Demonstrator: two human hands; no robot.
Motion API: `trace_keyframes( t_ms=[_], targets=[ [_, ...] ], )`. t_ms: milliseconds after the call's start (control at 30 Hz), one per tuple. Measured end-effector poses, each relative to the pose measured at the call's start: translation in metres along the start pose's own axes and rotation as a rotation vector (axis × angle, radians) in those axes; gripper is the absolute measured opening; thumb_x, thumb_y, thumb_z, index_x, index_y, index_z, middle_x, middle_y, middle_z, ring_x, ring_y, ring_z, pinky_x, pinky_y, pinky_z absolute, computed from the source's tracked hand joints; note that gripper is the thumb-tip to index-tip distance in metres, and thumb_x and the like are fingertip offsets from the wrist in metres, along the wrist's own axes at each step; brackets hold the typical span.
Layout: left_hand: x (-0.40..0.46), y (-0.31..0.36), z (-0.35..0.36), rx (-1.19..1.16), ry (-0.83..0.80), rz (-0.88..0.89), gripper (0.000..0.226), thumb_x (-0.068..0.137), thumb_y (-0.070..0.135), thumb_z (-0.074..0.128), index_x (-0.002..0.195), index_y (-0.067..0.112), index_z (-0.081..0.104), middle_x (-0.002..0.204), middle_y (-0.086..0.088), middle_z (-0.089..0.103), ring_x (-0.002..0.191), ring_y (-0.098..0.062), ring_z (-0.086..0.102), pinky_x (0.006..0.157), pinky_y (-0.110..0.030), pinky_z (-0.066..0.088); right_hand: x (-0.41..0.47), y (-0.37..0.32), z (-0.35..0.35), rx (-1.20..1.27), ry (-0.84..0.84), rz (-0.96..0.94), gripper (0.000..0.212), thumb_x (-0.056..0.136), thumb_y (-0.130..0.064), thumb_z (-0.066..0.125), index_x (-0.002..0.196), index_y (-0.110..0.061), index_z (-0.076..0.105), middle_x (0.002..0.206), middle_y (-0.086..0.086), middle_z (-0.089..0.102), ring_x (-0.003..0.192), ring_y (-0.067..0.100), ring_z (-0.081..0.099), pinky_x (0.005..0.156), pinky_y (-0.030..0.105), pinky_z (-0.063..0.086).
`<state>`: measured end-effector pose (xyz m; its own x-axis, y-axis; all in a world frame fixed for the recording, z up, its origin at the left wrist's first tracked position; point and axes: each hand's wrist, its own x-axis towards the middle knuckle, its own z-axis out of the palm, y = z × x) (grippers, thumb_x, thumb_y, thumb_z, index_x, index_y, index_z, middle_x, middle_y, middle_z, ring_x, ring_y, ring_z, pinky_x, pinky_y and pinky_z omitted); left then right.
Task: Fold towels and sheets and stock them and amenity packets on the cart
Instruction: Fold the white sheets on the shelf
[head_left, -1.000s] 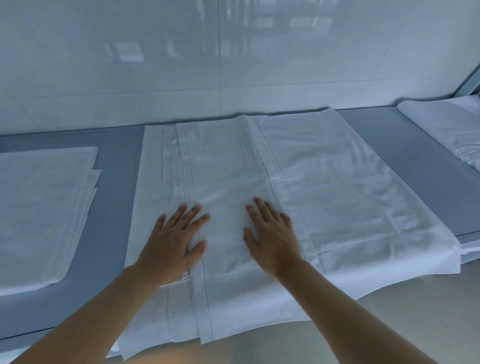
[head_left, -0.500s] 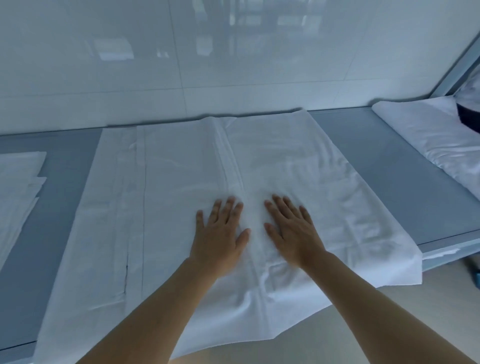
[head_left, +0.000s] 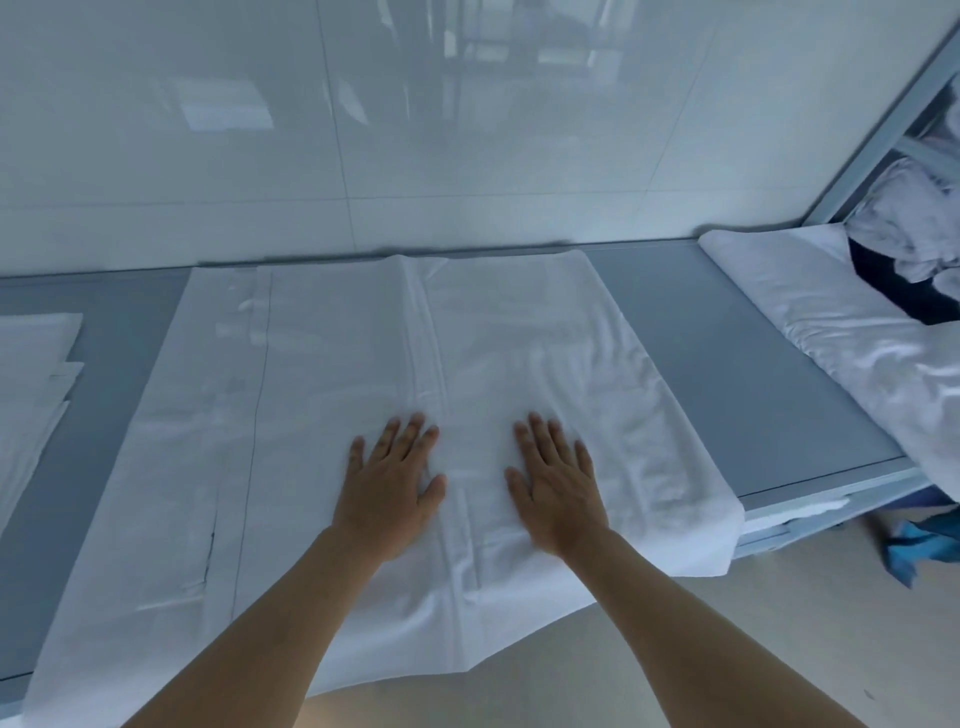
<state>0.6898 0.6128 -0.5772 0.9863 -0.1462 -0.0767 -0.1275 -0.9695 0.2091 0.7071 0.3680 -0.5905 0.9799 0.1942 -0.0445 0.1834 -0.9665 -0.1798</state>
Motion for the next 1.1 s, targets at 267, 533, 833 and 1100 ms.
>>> trace_keyframes(
  t_ms=[267, 533, 833, 1100],
  targets=[
    [0.009, 0.042, 0.002, 0.085, -0.016, -0.168, 0.070, 0.100, 0.048, 0.039, 0.162, 0.020, 0.022, 0.173, -0.004, 0.010, 0.158, -0.025, 0.015, 0.120, -0.062, 0.022, 0.014, 0.031, -0.019, -0.064, -0.048, -0.173, 0.069, 0.103, -0.057, 0.025, 0.164, -0.027, 0.019, 0.172, 0.001, 0.014, 0.157, 0.024, 0.016, 0.122, 0.047, 0.017],
    [0.037, 0.192, 0.019, -0.016, 0.045, -0.099, 0.062, 0.103, 0.050, 0.034, 0.157, 0.019, 0.033, 0.166, -0.007, 0.030, 0.154, -0.030, 0.025, 0.122, -0.058, 0.023, 0.102, 0.174, -0.082, -0.109, 0.024, -0.167, 0.058, 0.104, -0.039, 0.048, 0.157, -0.018, 0.037, 0.164, 0.005, 0.030, 0.149, 0.028, 0.030, 0.113, 0.048, 0.033],
    [0.090, 0.343, 0.036, -0.081, 0.033, -0.220, 0.066, 0.102, 0.058, 0.036, 0.153, 0.017, 0.034, 0.151, -0.010, 0.043, 0.135, -0.034, 0.042, 0.108, -0.049, 0.041, 0.175, 0.247, -0.098, -0.025, -0.021, -0.154, 0.058, 0.105, -0.037, 0.048, 0.156, -0.015, 0.034, 0.159, 0.010, 0.035, 0.141, 0.034, 0.038, 0.111, 0.051, 0.037],
    [0.107, 0.390, 0.048, -0.039, -0.065, -0.344, 0.075, 0.099, 0.053, 0.043, 0.154, 0.006, 0.027, 0.155, -0.018, 0.030, 0.138, -0.037, 0.032, 0.100, -0.055, 0.037, 0.217, 0.249, -0.086, -0.016, -0.047, -0.203, 0.062, 0.104, -0.038, 0.047, 0.157, -0.009, 0.031, 0.151, 0.016, 0.043, 0.137, 0.037, 0.040, 0.108, 0.050, 0.040]
  ],
)
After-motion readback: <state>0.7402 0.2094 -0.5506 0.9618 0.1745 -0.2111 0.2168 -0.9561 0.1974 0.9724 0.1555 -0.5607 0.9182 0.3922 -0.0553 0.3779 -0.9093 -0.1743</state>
